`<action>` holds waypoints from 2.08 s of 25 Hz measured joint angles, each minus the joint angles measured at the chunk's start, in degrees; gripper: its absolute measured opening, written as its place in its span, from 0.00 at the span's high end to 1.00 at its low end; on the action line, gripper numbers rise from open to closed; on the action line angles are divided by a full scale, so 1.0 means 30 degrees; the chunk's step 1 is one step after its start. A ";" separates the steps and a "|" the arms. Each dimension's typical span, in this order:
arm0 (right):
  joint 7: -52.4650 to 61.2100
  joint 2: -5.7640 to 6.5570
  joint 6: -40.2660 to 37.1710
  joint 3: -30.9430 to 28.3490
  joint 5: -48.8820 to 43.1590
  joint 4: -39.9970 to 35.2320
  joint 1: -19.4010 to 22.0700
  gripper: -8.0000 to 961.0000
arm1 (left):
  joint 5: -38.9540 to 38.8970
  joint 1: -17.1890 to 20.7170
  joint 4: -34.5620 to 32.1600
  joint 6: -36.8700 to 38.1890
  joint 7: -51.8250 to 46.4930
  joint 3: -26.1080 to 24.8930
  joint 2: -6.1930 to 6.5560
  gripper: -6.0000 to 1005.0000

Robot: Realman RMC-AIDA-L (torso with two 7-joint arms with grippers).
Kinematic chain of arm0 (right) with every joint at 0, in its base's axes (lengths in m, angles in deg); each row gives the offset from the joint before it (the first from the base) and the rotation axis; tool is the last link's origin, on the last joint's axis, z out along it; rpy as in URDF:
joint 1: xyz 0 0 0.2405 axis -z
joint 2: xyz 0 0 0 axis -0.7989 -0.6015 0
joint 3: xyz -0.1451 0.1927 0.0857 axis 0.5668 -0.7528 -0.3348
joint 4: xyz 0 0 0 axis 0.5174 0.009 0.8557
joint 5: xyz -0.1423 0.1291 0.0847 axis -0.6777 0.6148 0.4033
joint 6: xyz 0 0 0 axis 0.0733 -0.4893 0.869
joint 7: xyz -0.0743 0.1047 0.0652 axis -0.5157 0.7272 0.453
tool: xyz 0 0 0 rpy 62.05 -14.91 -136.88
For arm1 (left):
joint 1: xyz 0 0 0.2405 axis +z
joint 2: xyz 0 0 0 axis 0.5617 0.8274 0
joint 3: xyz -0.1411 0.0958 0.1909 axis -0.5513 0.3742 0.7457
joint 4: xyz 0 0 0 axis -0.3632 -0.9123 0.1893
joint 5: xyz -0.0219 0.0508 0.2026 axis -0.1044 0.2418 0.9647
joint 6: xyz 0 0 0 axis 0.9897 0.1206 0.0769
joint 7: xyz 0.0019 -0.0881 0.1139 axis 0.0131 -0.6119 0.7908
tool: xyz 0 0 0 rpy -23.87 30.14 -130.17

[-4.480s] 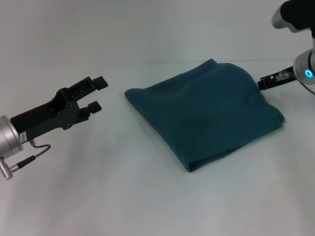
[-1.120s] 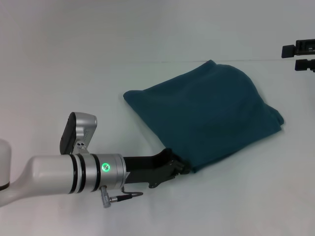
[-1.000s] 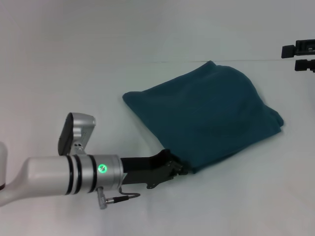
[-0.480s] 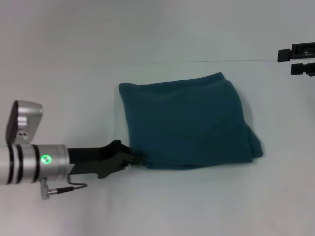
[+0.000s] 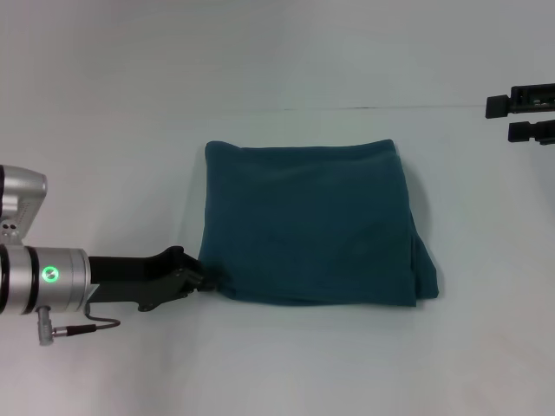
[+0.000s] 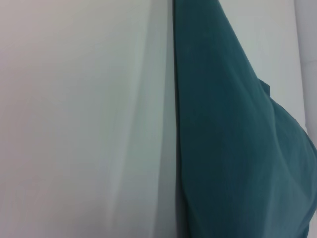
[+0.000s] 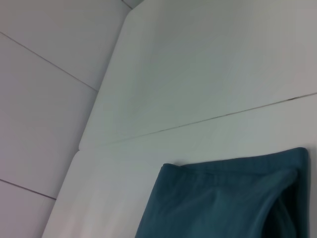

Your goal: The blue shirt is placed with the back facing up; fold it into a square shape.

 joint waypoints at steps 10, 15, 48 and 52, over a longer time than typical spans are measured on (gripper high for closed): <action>0.0001 -0.0001 -0.0006 0.0119 -0.0005 0.0002 0.0004 0.15 | 0.0962 0.0177 -0.0419 0.0373 0.0230 0.0033 0.0011 0.86; 0.0005 -0.0002 0.0019 0.0130 -0.0032 0.0003 -0.0015 0.15 | 0.2921 0.0635 -0.2019 0.1744 0.0270 0.0082 -0.0005 0.82; -0.5361 -0.0227 -0.1330 0.1698 -0.0808 0.0548 0.0051 0.16 | -0.0230 0.1911 -0.6183 0.9234 0.8343 -0.3526 -0.0241 0.05; -0.6992 -0.1173 -0.1635 0.3606 -0.1107 -0.0046 -0.0142 0.16 | 0.1697 0.0816 -0.6790 0.9628 0.8794 -0.3323 0.0280 0.05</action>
